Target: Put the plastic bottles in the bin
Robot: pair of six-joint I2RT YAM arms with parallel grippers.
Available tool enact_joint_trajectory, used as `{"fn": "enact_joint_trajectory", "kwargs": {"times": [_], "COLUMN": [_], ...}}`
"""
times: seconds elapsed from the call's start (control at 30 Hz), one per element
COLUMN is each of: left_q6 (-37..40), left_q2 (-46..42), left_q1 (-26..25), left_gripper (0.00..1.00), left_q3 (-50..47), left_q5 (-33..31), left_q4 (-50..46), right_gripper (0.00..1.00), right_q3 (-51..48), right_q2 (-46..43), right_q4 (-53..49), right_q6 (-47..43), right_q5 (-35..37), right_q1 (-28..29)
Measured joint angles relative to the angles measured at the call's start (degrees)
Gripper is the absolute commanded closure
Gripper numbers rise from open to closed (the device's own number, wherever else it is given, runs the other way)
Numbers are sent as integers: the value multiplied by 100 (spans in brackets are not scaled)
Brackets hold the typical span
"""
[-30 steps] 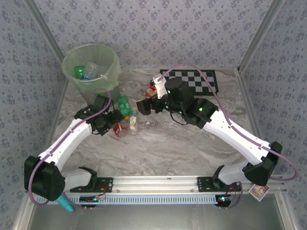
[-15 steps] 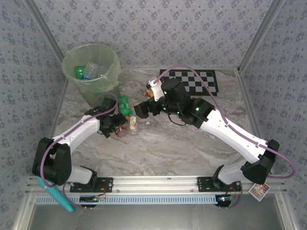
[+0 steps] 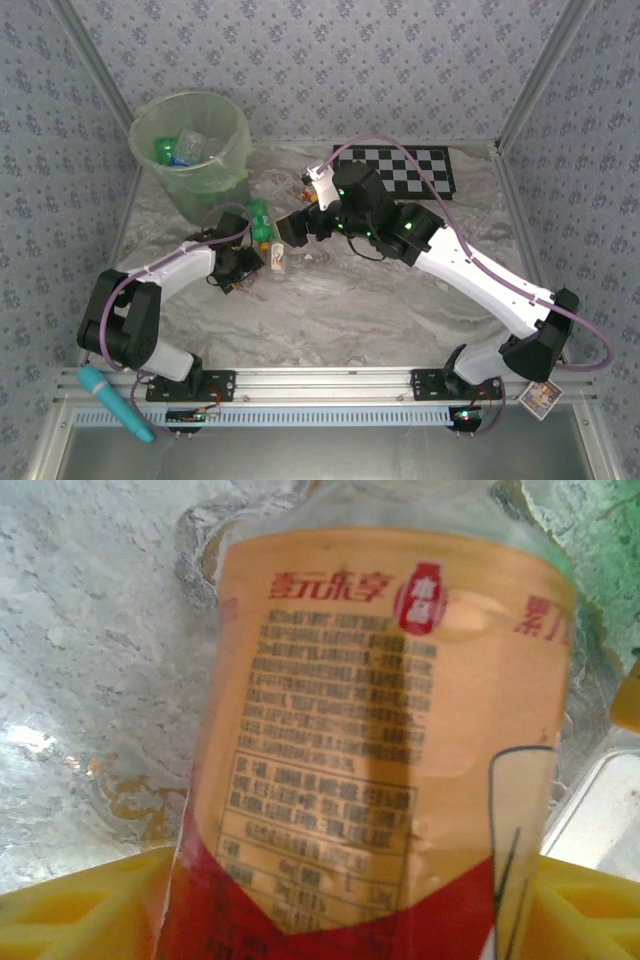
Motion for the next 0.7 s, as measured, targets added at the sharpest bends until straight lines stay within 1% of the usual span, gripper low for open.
{"fn": "enact_joint_trajectory", "kwargs": {"times": [0.07, 0.3, 0.57, 0.7], "left_q6": [42, 142, 417, 691], "left_q2": [0, -229, -1180, -1742], "left_q1": [0, 0, -20, -131], "left_gripper": [38, 38, 38, 37], "left_q3": [0, 0, 2, 76], "left_q5": [0, -2, 0, 22], "left_q4": [15, -70, -463, -699], "right_gripper": [0, 0, 0, 0], "right_q3": [15, 74, 190, 323], "right_q2": [7, 11, 122, 245], "right_q4": [-22, -39, -39, -35], "right_q6": [-2, -4, -7, -7], "right_q5": [2, 2, -2, -31], "right_q1": [0, 0, 0, 0]}}
